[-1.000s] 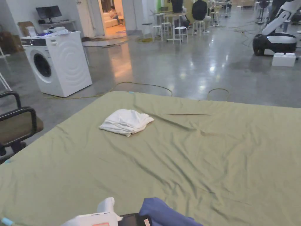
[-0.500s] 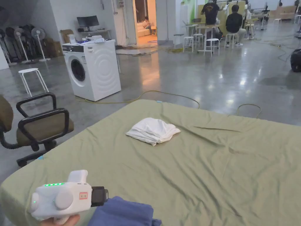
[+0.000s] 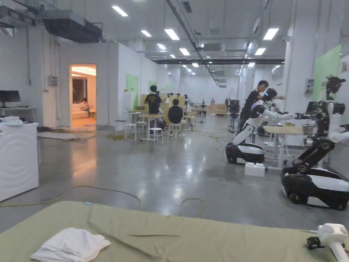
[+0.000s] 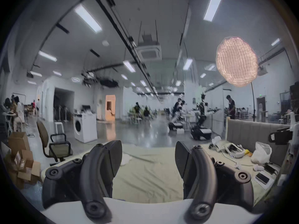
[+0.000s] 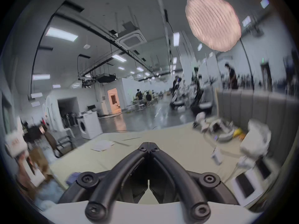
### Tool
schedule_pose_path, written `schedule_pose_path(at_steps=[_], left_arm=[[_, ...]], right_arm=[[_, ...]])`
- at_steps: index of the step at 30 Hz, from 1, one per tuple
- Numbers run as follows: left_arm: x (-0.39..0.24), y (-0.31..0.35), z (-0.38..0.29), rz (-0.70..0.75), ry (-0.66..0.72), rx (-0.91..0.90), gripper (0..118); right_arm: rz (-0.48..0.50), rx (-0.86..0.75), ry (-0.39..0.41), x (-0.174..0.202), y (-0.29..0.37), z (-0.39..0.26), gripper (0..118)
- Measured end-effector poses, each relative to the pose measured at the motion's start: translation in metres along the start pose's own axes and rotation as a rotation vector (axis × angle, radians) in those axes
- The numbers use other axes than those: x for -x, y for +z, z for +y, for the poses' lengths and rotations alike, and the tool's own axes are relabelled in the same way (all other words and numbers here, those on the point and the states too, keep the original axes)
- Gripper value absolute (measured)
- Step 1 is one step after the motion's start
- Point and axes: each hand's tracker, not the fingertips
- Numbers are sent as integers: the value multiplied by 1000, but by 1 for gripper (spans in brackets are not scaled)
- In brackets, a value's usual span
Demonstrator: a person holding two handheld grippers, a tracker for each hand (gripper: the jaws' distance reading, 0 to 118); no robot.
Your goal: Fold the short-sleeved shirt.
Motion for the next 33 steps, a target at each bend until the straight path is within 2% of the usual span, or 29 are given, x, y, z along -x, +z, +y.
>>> schedule_pose_path(at_steps=[2,4,5,6,7,8,10,12,15,23,26,33], left_arm=[[-11,0,8,-77,-12,7,72],[-26,-5,12,-85,-60,31,70],[-33,-5,11,-70,-86,26,60],[-35,-4,9,-105,-90,18,39],[-35,-6,6,-149,-74,8,13],[-36,-6,4,-150,-34,8,5],[-36,-9,4,-190,-6,65,0],[-33,-4,-1,-158,-20,40,0],[-27,-2,-5,-133,14,60,0],[-31,-2,-4,-127,-47,55,0],[-32,-6,-3,-111,-75,60,0],[-28,-5,-1,-136,-47,56,0]], right_arm=[[-31,-15,84,5,3,2,0],[-49,-15,122,8,7,2,0],[-47,-24,119,9,9,1,0],[-49,-36,104,8,6,-1,0],[-52,-52,72,7,3,-1,0],[-40,-58,33,7,0,0,0],[-27,-50,33,7,-2,1,0],[-32,-65,75,11,-1,-1,0],[-100,-49,140,13,-5,-3,0],[-52,-36,129,12,-11,-11,0],[-64,-24,165,18,-13,-13,0],[-57,-9,161,19,-12,-14,0]])
